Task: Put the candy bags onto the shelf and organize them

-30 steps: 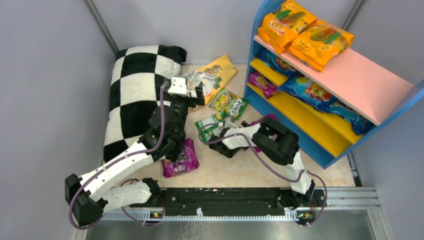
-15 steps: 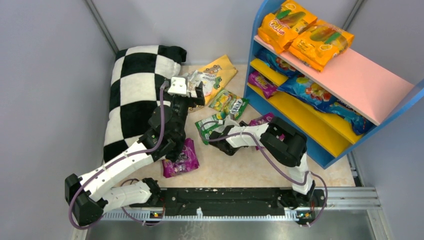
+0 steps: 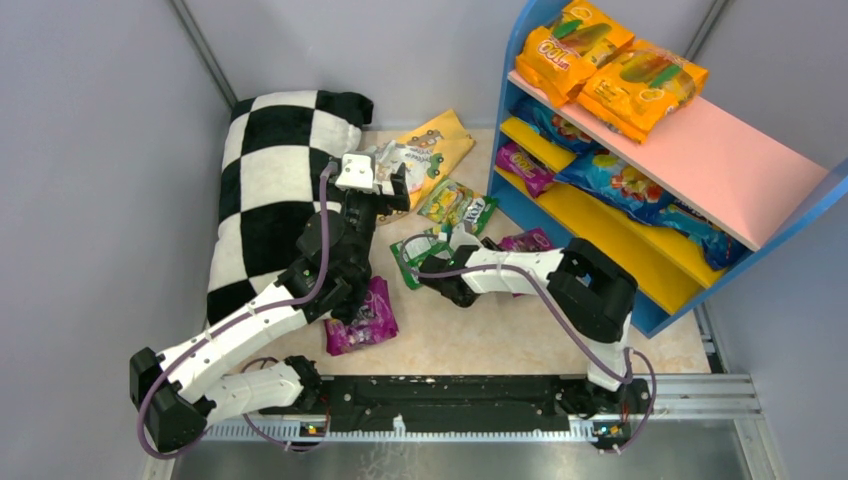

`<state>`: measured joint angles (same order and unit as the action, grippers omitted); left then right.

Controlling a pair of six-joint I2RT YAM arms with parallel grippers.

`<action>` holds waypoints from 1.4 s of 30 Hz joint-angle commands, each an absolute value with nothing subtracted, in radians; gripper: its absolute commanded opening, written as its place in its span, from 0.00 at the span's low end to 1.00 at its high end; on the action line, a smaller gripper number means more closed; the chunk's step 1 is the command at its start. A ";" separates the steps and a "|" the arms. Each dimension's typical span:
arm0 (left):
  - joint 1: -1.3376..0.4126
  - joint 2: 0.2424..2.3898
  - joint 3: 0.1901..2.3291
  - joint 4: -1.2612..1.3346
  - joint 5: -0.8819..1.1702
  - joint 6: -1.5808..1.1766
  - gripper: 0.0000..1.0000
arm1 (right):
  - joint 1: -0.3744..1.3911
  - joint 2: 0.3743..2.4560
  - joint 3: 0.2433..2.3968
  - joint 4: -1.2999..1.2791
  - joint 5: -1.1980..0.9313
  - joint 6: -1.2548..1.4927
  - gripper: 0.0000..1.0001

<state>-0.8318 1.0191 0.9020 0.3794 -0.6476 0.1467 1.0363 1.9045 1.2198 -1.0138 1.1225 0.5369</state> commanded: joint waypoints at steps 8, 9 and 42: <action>-0.825 1.004 0.939 0.405 -0.651 0.141 0.99 | 1.054 1.674 1.268 -1.027 1.072 0.455 0.00; -0.825 1.004 0.939 0.405 -0.652 0.140 0.99 | 1.054 1.653 1.266 -1.015 1.059 0.438 0.00; -0.821 0.995 0.940 0.403 -0.652 0.136 0.99 | 0.976 1.385 1.431 -1.058 1.303 -0.200 0.00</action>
